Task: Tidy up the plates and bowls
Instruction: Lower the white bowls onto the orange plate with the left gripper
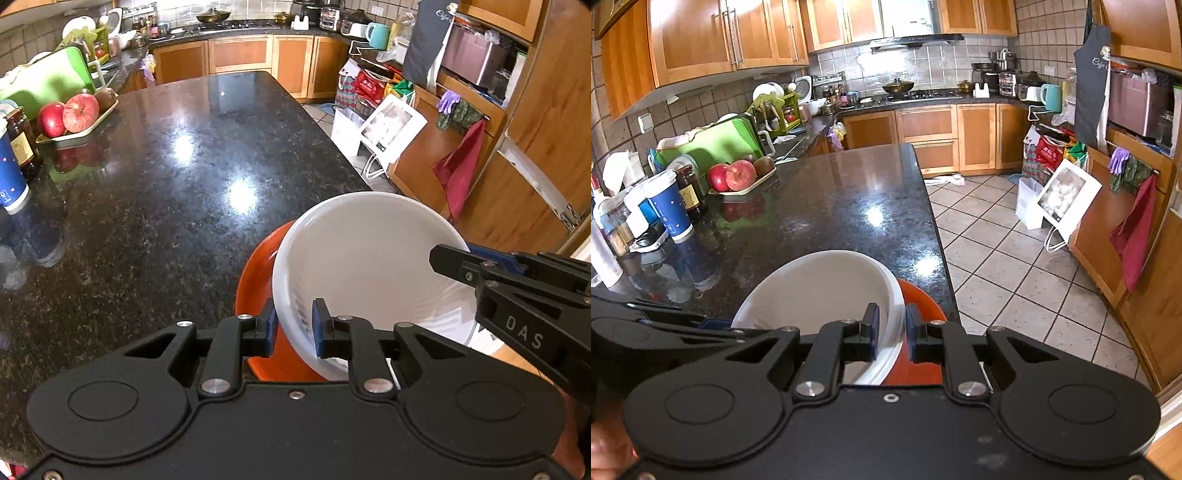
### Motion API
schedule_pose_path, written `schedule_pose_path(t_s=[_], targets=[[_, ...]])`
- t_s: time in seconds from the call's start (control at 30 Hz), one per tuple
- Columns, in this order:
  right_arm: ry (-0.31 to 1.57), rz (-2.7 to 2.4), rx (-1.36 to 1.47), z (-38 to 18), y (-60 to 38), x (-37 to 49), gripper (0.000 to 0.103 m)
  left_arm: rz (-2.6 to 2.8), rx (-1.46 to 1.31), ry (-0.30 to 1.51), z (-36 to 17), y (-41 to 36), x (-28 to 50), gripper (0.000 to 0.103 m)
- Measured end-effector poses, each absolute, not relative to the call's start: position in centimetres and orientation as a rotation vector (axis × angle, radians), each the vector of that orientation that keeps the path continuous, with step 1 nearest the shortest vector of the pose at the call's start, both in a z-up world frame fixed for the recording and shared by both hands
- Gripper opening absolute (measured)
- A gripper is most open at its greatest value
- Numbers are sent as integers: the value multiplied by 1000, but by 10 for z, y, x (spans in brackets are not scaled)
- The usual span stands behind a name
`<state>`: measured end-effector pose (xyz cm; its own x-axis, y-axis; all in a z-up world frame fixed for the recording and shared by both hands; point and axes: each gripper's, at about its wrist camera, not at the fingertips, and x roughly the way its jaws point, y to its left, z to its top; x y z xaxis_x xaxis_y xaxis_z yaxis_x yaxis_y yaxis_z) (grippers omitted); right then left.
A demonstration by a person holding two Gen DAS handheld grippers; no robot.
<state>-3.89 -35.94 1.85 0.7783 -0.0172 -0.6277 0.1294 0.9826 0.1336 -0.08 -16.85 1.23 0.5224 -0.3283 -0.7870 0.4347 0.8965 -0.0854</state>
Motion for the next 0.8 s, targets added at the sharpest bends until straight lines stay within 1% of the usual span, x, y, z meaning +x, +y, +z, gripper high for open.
schedule_pose_path(t_s=[0.13, 0.2, 0.27, 0.3, 0.4, 0.53, 0.63, 0.8], targets=[[683, -68, 182, 16, -363, -34, 18, -451, 142, 894, 14, -177, -2, 27], [692, -60, 186, 14, -365, -32, 20, -445, 143, 879, 14, -181, -2, 30], [697, -55, 192, 13, -366, -31, 23, -449, 141, 873, 14, -182, -2, 31], [696, -54, 195, 12, -368, -30, 23, -452, 138, 872, 14, -183, -2, 33], [682, -50, 196, 12, -370, -30, 24, -465, 130, 868, 15, -183, -2, 42], [651, -43, 186, 16, -368, -31, 38, -460, 137, 835, 18, -184, -3, 43], [635, -49, 180, 17, -369, -31, 39, -449, 144, 808, 20, -184, -6, 47], [627, -47, 194, 16, -372, -31, 39, -418, 147, 781, 21, -182, -8, 48]])
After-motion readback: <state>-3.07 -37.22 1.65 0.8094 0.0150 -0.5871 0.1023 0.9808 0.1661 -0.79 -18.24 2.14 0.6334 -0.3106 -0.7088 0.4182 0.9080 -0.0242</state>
